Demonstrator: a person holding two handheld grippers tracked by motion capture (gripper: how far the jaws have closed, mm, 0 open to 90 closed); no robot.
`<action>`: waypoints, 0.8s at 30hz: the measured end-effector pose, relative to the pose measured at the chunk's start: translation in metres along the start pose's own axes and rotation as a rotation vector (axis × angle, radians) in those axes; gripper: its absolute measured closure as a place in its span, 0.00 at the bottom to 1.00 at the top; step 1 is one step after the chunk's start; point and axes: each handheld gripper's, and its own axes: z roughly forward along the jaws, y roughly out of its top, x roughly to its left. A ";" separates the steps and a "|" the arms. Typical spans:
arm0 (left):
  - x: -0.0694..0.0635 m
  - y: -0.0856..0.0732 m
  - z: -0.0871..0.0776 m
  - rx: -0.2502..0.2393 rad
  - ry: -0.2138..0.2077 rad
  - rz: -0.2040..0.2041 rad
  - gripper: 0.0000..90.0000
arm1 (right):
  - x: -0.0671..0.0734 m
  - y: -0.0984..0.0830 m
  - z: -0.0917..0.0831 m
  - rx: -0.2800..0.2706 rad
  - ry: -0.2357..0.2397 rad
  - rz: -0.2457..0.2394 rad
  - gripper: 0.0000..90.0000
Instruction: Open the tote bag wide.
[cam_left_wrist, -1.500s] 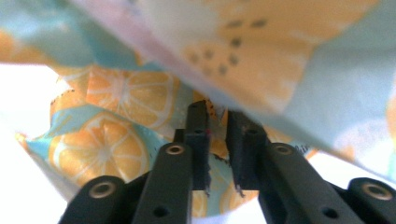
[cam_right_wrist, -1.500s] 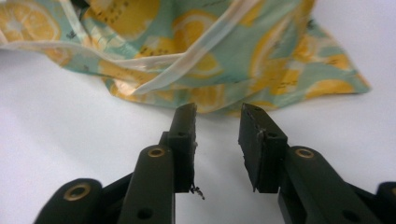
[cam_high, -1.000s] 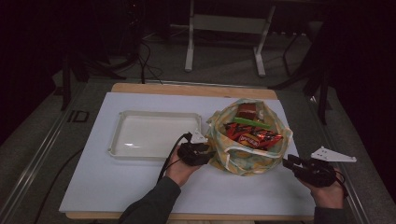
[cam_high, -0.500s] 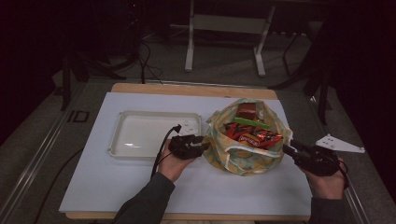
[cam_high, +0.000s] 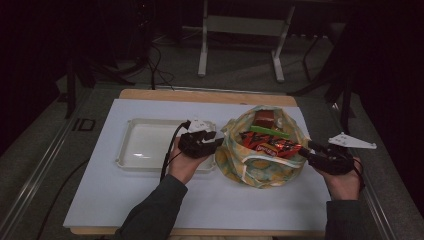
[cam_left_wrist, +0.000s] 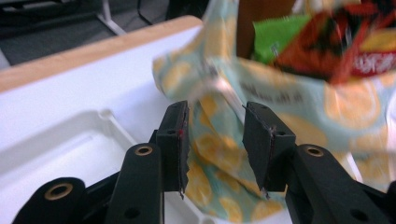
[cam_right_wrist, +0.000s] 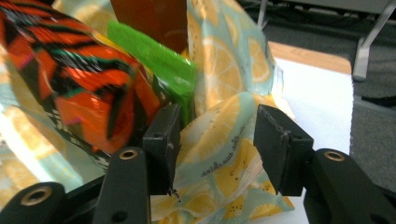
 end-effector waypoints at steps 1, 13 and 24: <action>0.001 0.003 0.000 -0.006 0.003 -0.002 0.67 | 0.000 -0.001 0.003 0.008 -0.001 -0.003 0.55; -0.004 0.044 0.029 -0.027 0.010 0.005 0.62 | -0.003 0.009 0.019 0.027 0.011 -0.017 0.48; -0.002 0.047 0.069 0.089 0.042 0.087 0.92 | -0.010 0.017 0.038 0.055 -0.014 -0.023 0.79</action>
